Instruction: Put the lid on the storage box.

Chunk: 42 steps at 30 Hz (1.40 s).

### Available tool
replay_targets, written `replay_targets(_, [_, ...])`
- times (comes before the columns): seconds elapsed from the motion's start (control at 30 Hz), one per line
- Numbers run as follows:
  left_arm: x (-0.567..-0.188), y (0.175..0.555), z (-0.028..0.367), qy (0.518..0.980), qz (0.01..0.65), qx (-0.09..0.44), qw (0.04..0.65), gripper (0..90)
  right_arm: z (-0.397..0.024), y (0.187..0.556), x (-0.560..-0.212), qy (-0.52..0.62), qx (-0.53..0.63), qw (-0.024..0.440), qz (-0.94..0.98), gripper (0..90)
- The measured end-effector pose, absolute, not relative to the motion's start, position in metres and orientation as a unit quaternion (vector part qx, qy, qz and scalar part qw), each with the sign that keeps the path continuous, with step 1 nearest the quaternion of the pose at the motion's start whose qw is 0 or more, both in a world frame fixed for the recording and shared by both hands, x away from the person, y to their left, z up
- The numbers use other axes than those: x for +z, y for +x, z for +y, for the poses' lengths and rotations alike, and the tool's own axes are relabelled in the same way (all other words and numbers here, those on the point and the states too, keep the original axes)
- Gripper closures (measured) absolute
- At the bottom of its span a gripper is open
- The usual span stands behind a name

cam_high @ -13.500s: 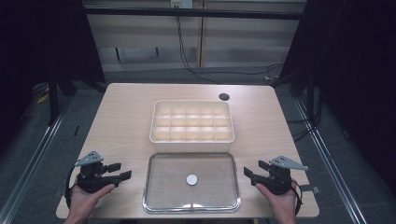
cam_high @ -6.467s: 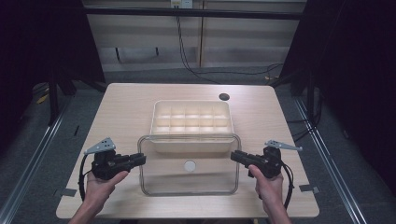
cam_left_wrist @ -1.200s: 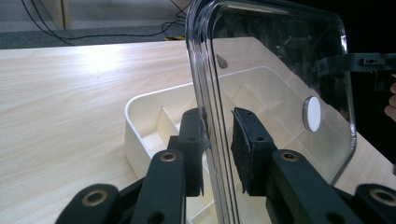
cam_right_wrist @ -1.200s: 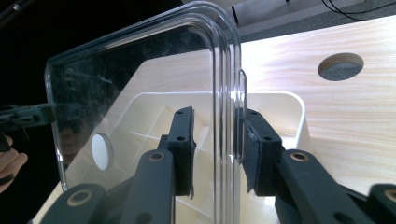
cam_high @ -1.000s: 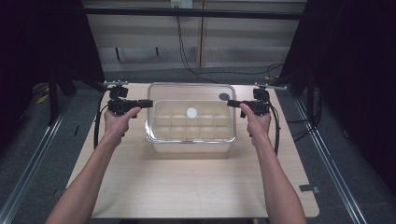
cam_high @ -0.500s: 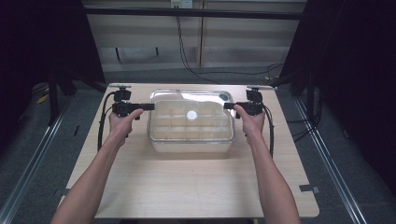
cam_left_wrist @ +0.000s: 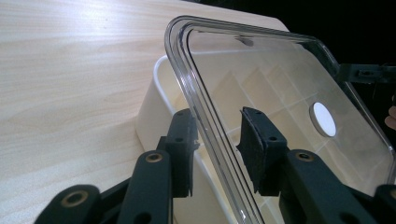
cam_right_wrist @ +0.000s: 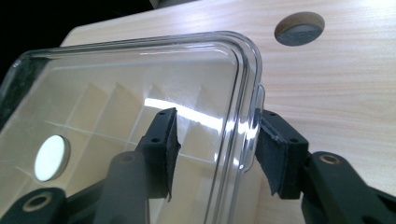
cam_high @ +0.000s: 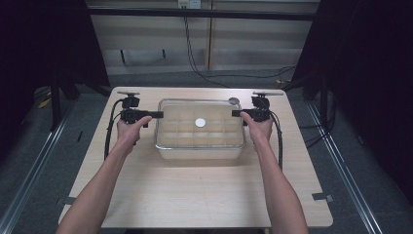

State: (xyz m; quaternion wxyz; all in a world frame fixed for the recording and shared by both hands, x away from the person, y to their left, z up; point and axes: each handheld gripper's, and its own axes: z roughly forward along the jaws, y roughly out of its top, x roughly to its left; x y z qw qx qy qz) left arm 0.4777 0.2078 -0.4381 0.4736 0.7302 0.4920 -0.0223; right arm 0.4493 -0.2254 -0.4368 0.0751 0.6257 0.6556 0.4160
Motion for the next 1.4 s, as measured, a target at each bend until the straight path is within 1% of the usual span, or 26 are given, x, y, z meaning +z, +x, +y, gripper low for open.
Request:
replay_targets(0.17, [-0.444,0.479,0.207,0.733,0.494,-0.025,0.466,61.3,-0.220,0.451,-0.443,0.629,0.400,0.084,0.661,46.6])
replay_targets(0.3, [-0.446,0.479,0.206,0.732,0.496,-0.030,0.466,60.2,-0.219,0.451,-0.443,0.628,0.399,0.088,0.662,46.2])
replay_targets(0.33, [-0.447,0.479,0.206,0.736,0.495,-0.028,0.462,59.3,-0.219,0.451,-0.443,0.625,0.400,0.091,0.664,45.9])
replay_targets(0.37, [-0.447,0.479,0.205,0.740,0.494,-0.011,0.457,57.7,-0.219,0.450,-0.443,0.624,0.400,0.091,0.665,45.5])
replay_targets(0.4, [-0.446,0.478,0.205,0.740,0.492,-0.009,0.460,59.3,-0.220,0.449,-0.443,0.623,0.401,0.093,0.665,45.0])
replay_targets(0.43, [-0.446,0.478,0.206,0.741,0.490,-0.011,0.458,59.6,-0.221,0.448,-0.444,0.624,0.399,0.093,0.665,42.5])
replay_targets(0.57, [-0.445,0.477,0.208,0.747,0.484,-0.008,0.456,59.7,-0.226,0.445,-0.448,0.627,0.407,0.090,0.658,40.9])
replay_targets(0.6, [-0.445,0.477,0.207,0.747,0.483,-0.005,0.456,62.0,-0.228,0.445,-0.448,0.626,0.409,0.090,0.658,41.8])
replay_targets(0.67, [-0.443,0.476,0.205,0.748,0.484,0.005,0.453,62.4,-0.228,0.444,-0.447,0.624,0.411,0.089,0.659,45.5])
replay_targets(0.73, [-0.443,0.476,0.205,0.751,0.481,0.007,0.452,62.8,-0.227,0.443,-0.446,0.619,0.406,0.099,0.665,48.2])
replay_targets(0.83, [-0.443,0.475,0.205,0.753,0.480,0.004,0.450,62.3,-0.226,0.442,-0.444,0.615,0.399,0.106,0.671,47.2])
replay_targets(0.87, [-0.443,0.474,0.205,0.755,0.478,0.004,0.449,60.4,-0.226,0.441,-0.443,0.616,0.396,0.107,0.672,46.1])
replay_targets(0.93, [-0.440,0.469,0.206,0.751,0.481,0.008,0.452,53.2,-0.226,0.438,-0.441,0.611,0.396,0.116,0.676,43.5])
replay_targets(1.0, [-0.438,0.468,0.208,0.750,0.482,0.011,0.453,46.5,-0.229,0.434,-0.438,0.608,0.403,0.115,0.674,41.1])
replay_targets(1.03, [-0.432,0.462,0.213,0.753,0.479,0.024,0.451,44.5,-0.232,0.430,-0.435,0.608,0.411,0.111,0.671,40.5])
replay_targets(1.17, [-0.423,0.449,0.226,0.748,0.476,0.035,0.461,39.3,-0.237,0.418,-0.431,0.595,0.429,0.105,0.671,38.4])
replay_targets(1.3, [-0.420,0.435,0.231,0.756,0.466,0.043,0.458,34.2,-0.239,0.404,-0.426,0.581,0.444,0.107,0.673,37.1])
replay_targets(1.4, [-0.421,0.424,0.232,0.765,0.457,0.048,0.451,33.5,-0.238,0.394,-0.423,0.571,0.455,0.107,0.675,37.0])
